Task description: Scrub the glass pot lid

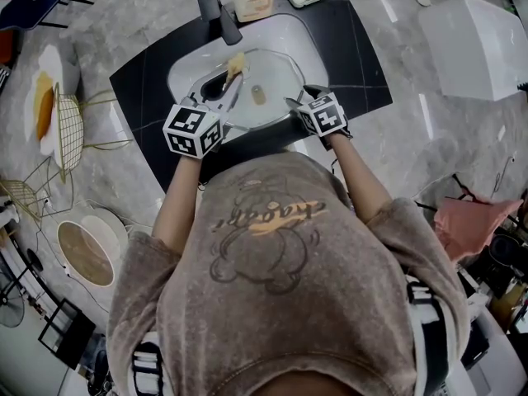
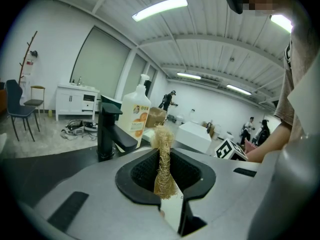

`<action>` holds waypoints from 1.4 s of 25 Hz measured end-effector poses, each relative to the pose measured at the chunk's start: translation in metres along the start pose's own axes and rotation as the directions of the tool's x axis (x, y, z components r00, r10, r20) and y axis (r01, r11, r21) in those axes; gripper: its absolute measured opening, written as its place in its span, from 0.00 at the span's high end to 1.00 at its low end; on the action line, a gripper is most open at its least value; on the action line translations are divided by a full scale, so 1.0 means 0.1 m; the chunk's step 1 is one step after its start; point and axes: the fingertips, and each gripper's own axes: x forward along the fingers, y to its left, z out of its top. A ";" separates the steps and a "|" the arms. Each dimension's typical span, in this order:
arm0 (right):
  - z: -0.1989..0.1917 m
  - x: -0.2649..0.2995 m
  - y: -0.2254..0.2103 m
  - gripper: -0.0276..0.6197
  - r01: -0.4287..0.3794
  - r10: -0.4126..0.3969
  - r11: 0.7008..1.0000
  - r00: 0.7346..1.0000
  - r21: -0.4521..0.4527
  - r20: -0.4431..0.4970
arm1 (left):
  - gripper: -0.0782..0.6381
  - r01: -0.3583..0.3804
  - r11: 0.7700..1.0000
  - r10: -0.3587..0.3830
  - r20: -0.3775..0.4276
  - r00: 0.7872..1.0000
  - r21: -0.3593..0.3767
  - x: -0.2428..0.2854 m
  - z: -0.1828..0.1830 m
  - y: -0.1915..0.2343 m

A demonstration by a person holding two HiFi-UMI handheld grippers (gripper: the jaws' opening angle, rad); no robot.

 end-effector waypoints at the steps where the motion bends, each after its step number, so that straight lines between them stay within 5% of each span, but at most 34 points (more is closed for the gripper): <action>1: -0.02 0.01 0.00 0.57 -0.004 0.004 1.000 1.000 0.004 -0.005 | 0.80 0.004 1.000 -0.004 -0.004 1.000 0.000 0.02 -0.01 0.00; 8: -0.04 0.03 0.02 0.59 -0.029 0.029 1.000 0.999 0.013 -0.016 | 0.80 0.055 0.998 -0.054 -0.044 0.998 0.011 0.21 -0.09 -0.03; 13: -0.02 0.02 0.04 0.62 -0.031 0.031 0.999 0.999 0.014 -0.009 | 0.80 0.163 0.985 -0.157 -0.088 0.984 0.063 0.44 -0.09 -0.14; 18: -0.03 0.04 0.05 0.61 -0.041 0.042 0.999 0.999 0.022 -0.015 | 0.80 0.202 0.979 -0.202 -0.107 0.974 -0.006 0.72 -0.17 -0.11; 22: -0.03 0.04 0.03 0.61 -0.041 0.042 0.999 0.999 0.021 -0.020 | 0.80 0.243 0.970 -0.243 -0.194 0.950 -0.024 1.04 -0.38 -0.24; 25: -0.03 0.04 0.04 0.61 -0.042 0.042 0.999 0.999 0.023 -0.017 | 0.80 0.304 0.953 -0.282 -0.317 0.905 0.018 1.26 -0.68 -0.41; 32: 0.01 0.02 0.04 0.61 -0.043 0.044 0.999 0.999 0.025 -0.014 | 0.80 0.480 0.863 -0.295 -0.613 0.733 0.158 1.49 -1.41 -0.53; 35: -0.02 0.04 0.03 0.61 -0.042 0.043 0.998 0.999 0.037 -0.011 | 0.80 0.510 0.842 -0.276 -0.670 0.689 0.176 1.54 -1.60 -0.51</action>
